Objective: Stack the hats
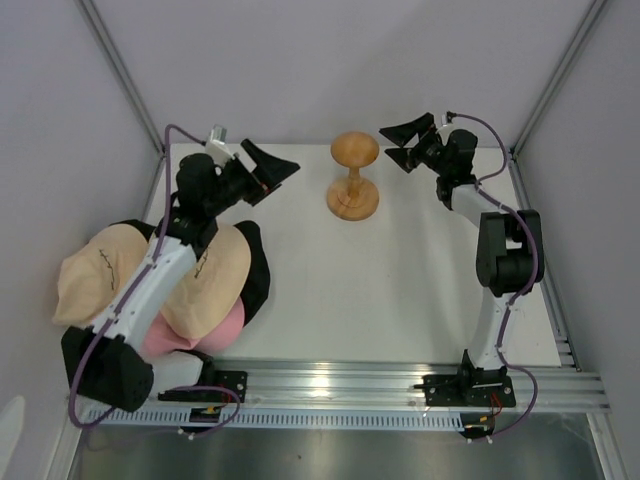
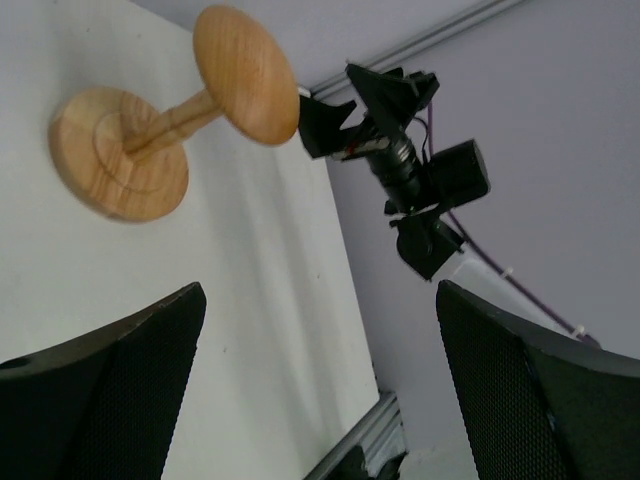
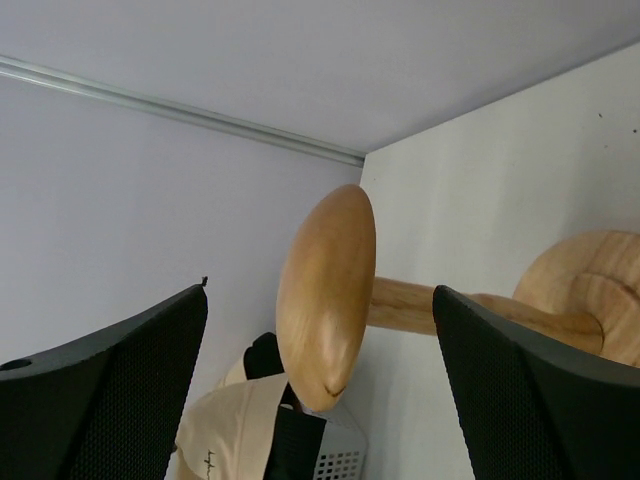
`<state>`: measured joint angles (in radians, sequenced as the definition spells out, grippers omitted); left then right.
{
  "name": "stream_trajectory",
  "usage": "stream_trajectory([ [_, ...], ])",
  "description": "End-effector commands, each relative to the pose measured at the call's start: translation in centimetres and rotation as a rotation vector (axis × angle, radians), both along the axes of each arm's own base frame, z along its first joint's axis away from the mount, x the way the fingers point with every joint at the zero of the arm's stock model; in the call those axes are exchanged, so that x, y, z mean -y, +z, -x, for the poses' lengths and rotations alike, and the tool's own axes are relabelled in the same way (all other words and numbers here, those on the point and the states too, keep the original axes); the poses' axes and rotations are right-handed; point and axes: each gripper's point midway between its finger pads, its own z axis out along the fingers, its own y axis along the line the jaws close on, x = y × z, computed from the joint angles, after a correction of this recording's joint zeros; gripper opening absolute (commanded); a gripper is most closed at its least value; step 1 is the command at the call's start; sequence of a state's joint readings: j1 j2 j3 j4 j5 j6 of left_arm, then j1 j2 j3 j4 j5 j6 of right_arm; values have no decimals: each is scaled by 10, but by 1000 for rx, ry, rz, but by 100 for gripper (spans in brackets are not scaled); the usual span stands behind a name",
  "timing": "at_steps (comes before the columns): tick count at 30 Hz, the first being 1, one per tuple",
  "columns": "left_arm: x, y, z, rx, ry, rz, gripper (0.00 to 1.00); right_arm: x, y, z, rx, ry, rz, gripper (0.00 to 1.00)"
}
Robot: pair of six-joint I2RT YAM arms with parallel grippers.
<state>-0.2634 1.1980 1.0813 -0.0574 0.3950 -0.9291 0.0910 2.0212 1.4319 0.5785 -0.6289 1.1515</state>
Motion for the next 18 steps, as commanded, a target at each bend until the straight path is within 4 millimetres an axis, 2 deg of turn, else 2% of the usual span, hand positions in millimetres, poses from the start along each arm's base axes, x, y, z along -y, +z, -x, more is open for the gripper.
stream_trajectory([
  [1, 24, 44, -35, 117, 37, 114, 99, -8, 4, -7, 44, 55, -22, 96],
  [5, 46, 32, -71, 129, 57, 186, 98, -11, 2, -11, 35, 70, -20, 96],
  [10, 82, 0, -120, 40, 7, 171, 96, -15, -3, -10, 19, 104, -15, 94],
  [14, 96, -18, -141, 24, -19, 193, 94, -21, 0, -6, 25, 122, -21, 91],
  [18, 99, -26, -156, 12, 3, 201, 93, -27, 8, -2, 37, 139, -44, 89],
])
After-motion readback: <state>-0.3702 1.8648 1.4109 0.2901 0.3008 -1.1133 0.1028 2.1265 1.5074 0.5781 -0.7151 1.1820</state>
